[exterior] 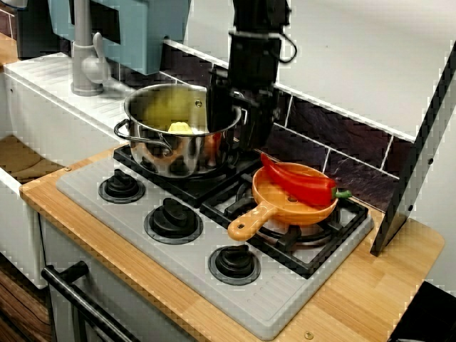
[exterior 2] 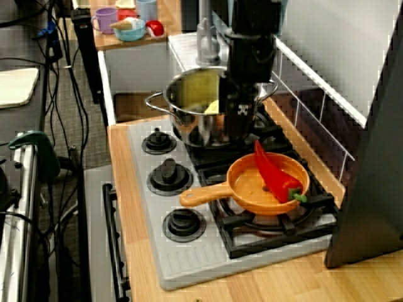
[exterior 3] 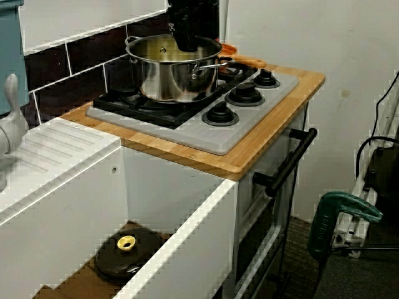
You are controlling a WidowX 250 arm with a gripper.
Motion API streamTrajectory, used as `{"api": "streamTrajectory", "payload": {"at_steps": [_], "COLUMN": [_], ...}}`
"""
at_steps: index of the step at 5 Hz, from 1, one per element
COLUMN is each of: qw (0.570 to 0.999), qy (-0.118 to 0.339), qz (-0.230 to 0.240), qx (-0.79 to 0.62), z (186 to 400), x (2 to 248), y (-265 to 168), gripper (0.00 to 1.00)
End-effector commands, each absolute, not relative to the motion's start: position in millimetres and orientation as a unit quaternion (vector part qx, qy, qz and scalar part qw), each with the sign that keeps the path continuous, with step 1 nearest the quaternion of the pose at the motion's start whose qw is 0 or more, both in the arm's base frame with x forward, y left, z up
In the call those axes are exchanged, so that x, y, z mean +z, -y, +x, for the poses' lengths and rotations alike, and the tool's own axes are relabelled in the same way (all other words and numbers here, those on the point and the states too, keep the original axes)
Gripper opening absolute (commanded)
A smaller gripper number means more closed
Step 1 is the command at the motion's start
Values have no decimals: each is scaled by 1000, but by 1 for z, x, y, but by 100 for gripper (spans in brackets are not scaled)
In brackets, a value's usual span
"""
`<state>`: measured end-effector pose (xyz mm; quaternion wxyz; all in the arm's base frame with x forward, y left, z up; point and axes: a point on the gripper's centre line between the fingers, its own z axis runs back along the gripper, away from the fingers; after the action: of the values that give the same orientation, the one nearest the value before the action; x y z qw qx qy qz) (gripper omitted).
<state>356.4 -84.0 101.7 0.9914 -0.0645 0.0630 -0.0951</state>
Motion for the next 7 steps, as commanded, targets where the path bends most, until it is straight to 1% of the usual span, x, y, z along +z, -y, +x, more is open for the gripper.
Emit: {"api": "streamTrajectory", "payload": {"at_steps": [1,2,3,5,7], "qw": [993,991,990,989,989], "qy": [-37,-34,-31,-39,-39], "qz": [-45,-50,-52,-66,-70], "qx": [-104,-123,-127,-128,-124], "z": [344,340,343,357,365], "x": [96,91,98,113,118], "y": [95,94,90,77,63], "gripper": [100,0,0,0,0]}}
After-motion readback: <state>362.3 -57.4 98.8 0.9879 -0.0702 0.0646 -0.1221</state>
